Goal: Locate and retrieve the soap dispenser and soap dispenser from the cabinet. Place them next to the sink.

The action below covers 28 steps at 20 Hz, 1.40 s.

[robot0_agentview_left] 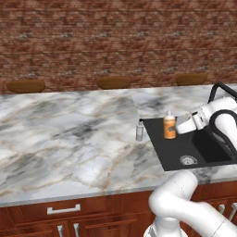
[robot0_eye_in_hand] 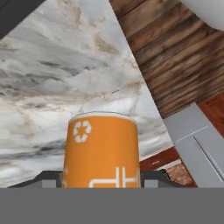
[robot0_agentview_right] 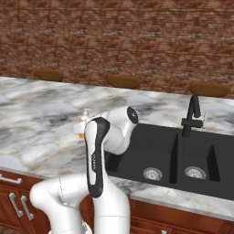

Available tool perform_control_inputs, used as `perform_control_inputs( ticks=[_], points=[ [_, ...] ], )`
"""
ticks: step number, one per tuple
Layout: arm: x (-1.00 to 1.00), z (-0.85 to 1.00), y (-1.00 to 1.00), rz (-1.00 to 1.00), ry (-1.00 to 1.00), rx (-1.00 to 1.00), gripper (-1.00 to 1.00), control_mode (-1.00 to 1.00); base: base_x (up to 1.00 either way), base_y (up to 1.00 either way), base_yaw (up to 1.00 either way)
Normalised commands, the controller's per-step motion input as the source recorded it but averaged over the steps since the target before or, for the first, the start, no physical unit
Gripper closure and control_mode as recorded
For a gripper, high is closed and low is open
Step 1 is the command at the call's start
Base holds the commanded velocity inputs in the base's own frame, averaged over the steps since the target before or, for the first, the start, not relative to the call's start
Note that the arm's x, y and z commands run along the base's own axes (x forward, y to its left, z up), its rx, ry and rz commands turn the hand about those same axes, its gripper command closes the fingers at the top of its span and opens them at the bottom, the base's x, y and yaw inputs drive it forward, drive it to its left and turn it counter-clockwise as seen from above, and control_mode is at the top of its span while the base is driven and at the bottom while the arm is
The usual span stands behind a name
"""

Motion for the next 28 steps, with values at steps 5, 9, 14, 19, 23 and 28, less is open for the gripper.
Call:
perform_control_inputs(
  ticks=[5, 9, 14, 19, 23, 28],
  points=[
    [-0.29, 0.0, 0.42, -0.04, -0.02, -0.03, 1.0, -1.0, 0.0, 0.0, 0.0],
    [-0.21, -0.02, 0.66, -0.21, -0.06, -0.01, 1.0, -1.0, 0.0, 0.0, 0.0],
    [0.33, -0.23, 0.54, -0.28, -0.02, -0.02, 1.0, -1.0, 0.0, 0.0, 0.0],
    [0.37, -0.26, 0.23, -0.41, -0.01, -0.02, 1.0, -1.0, 0.0, 0.0, 0.0],
    [0.09, -0.58, 0.01, -0.48, 0.0, -0.07, 1.0, -1.0, 0.0, 0.0, 0.0],
    [0.0, -0.54, -0.05, -0.44, 0.0, -0.17, 1.0, -1.0, 0.0, 0.0, 0.0]
  ],
)
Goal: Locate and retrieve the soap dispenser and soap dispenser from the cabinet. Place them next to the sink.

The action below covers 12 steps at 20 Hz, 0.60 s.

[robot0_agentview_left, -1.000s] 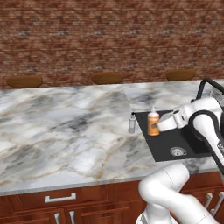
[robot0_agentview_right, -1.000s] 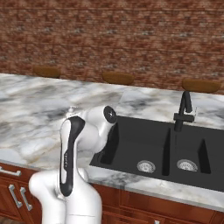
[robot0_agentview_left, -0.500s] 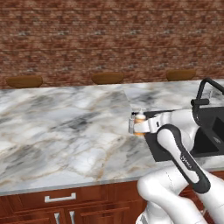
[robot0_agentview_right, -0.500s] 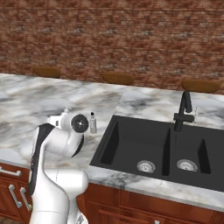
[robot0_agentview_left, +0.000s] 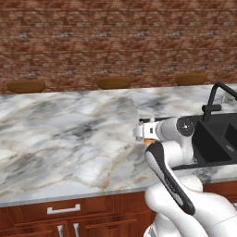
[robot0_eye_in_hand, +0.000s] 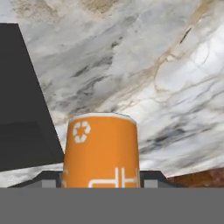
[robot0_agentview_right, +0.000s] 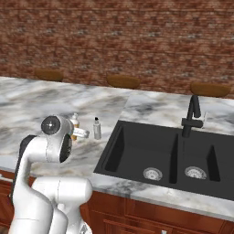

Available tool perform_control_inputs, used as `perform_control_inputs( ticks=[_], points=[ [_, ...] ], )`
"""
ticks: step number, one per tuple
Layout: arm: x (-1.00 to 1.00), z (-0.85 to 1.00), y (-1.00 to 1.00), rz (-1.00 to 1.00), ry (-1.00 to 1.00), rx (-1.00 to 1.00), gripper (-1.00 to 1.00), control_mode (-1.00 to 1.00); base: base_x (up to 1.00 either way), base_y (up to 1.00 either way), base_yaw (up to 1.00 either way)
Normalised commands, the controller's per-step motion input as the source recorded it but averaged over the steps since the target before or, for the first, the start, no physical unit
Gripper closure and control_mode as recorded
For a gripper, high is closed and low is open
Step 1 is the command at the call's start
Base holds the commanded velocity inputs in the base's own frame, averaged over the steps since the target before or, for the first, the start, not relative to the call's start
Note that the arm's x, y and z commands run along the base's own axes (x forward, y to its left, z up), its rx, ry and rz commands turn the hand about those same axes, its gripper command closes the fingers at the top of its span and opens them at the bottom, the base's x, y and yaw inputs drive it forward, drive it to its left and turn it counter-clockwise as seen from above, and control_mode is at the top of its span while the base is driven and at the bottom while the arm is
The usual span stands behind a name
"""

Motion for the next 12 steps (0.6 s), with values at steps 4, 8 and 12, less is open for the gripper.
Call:
perform_control_inputs(
  ticks=[4, 8, 12],
  points=[
    [0.0, -0.47, -0.07, -0.42, 0.0, -0.19, 1.0, -1.0, 0.0, 0.0, 0.0],
    [0.08, -0.52, -0.02, -0.4, 0.01, -0.22, 1.0, -1.0, 0.0, 0.0, 0.0],
    [0.22, -0.51, 0.0, -0.41, 0.03, -0.2, 1.0, -1.0, 0.0, 0.0, 0.0]
  ],
)
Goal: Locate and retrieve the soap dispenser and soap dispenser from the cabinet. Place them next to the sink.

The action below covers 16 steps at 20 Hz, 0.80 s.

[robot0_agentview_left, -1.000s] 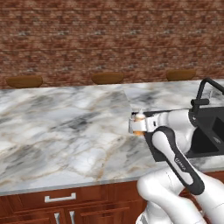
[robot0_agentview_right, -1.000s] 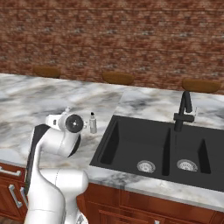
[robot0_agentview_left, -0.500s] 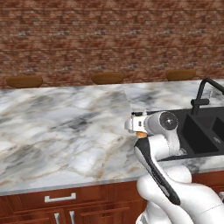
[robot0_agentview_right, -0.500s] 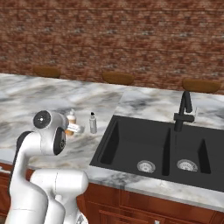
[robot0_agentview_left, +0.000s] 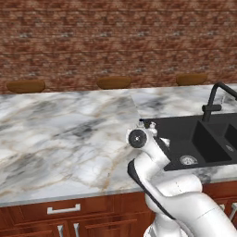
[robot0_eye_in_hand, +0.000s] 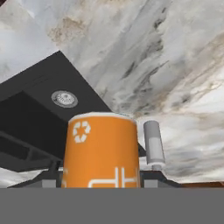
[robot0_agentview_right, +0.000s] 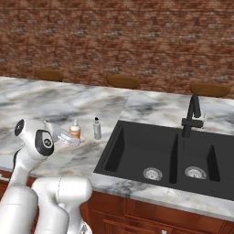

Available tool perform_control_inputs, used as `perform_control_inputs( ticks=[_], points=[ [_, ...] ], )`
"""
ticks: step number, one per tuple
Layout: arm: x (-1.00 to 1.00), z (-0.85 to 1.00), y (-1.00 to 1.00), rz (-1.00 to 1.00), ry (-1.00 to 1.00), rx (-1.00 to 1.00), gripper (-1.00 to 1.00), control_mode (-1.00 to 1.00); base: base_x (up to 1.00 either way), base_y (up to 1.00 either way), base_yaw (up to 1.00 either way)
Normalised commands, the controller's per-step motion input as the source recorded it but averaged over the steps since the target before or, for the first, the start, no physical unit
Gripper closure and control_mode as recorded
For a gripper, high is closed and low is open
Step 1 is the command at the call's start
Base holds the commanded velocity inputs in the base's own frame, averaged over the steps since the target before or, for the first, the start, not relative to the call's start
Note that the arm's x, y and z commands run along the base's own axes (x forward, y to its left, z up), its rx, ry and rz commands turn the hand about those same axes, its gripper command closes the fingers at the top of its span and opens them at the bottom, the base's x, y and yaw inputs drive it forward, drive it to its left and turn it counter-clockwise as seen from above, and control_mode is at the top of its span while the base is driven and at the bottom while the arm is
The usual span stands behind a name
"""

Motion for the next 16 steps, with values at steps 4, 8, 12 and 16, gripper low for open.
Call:
perform_control_inputs(
  ticks=[4, 8, 12, 16],
  points=[
    [0.39, -0.42, 0.03, -0.36, 0.13, -0.21, 1.0, -1.0, 0.0, 0.0, 0.0],
    [0.43, -0.29, 0.12, -0.34, 0.1, -0.18, 1.0, -1.0, 0.0, 0.0, 0.0],
    [0.24, -0.29, 0.04, -0.36, 0.0, -0.05, 1.0, -1.0, 0.0, 0.0, 0.0],
    [0.27, -0.11, -0.01, -0.21, -0.01, -0.01, 1.0, -1.0, 0.0, 0.0, 0.0]
  ],
)
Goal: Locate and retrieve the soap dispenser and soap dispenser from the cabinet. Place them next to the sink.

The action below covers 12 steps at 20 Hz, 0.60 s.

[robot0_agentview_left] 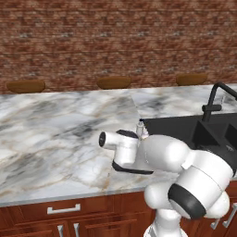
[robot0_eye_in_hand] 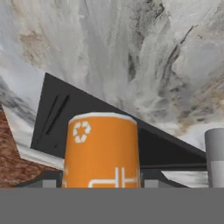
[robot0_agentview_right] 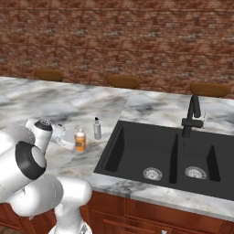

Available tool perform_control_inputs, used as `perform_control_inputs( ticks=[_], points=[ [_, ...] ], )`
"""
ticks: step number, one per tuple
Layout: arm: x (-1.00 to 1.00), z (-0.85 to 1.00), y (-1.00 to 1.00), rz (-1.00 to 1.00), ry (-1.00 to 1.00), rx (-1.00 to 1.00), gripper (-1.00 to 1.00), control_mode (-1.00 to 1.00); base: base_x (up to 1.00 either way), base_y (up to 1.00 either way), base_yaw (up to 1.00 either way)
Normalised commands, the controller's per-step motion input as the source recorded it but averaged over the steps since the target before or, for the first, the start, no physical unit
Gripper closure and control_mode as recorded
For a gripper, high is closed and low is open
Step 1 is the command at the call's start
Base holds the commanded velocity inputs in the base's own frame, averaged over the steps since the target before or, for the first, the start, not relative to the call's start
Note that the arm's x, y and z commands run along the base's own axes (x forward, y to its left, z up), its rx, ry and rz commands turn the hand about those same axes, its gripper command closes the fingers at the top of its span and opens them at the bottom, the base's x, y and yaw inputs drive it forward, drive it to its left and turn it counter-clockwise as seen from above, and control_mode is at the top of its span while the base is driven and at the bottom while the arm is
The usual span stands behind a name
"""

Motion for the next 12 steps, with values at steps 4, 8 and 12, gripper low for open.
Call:
perform_control_inputs(
  ticks=[4, 8, 12],
  points=[
    [0.09, -0.11, 0.01, -0.12, -0.06, 0.0, 1.0, -1.0, 0.0, 0.0, 0.0],
    [0.09, -0.13, -0.04, -0.14, -0.05, 0.0, 1.0, -1.0, 0.0, 0.0, 0.0],
    [0.03, -0.06, -0.13, -0.01, -0.02, 0.0, 1.0, -1.0, 0.0, 0.0, 0.0]
  ],
)
